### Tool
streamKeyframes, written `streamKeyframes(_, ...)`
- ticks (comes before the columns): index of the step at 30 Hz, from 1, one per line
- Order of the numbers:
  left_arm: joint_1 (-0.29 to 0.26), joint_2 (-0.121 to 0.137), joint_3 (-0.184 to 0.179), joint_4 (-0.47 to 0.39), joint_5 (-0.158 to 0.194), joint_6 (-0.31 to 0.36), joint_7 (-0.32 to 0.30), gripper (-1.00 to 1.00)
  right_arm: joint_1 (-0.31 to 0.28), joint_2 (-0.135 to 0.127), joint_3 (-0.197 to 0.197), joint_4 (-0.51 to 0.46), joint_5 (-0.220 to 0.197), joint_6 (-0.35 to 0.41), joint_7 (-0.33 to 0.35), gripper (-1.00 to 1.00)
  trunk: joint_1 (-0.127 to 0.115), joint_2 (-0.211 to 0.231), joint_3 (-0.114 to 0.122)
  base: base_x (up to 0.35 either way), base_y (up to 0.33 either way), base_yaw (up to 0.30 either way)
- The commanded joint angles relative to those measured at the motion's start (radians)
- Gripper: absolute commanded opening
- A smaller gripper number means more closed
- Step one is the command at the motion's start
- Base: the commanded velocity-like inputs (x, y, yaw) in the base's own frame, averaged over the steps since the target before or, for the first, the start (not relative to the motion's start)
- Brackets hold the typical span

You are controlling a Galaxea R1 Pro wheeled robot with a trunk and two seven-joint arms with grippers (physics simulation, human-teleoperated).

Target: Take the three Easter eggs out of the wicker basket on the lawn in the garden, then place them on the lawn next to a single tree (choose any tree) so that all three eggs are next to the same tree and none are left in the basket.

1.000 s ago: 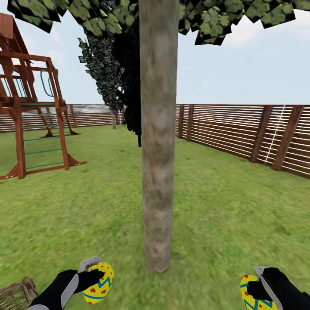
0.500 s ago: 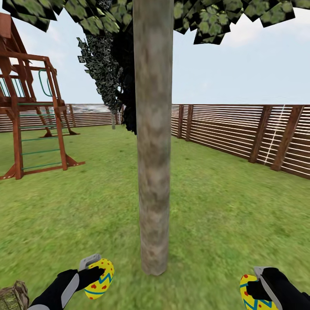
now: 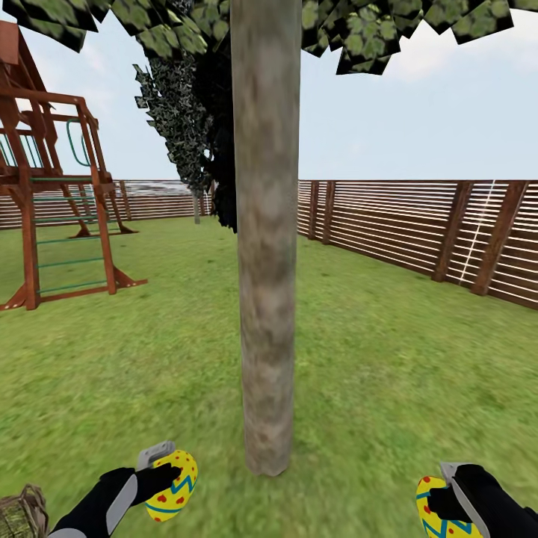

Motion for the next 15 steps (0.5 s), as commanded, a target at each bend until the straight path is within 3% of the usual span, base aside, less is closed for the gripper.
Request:
streamKeyframes(1, 0.000, -0.001, 0.006, -0.001, 0.002, 0.007, -0.006, -1.00, 0.000, 0.000, 0.000, -0.001, -0.004, 0.005, 0.001, -1.00, 0.004, -0.008, -0.004, 0.000, 0.000, 0.000)
streamKeyframes(15, 0.000, -0.002, 0.004, 0.000, 0.002, 0.007, -0.007, -1.00, 0.000, 0.004, 0.001, -0.001, -0.004, 0.002, 0.001, -1.00, 0.058, -0.106, -0.048, 0.000, 0.000, 0.000)
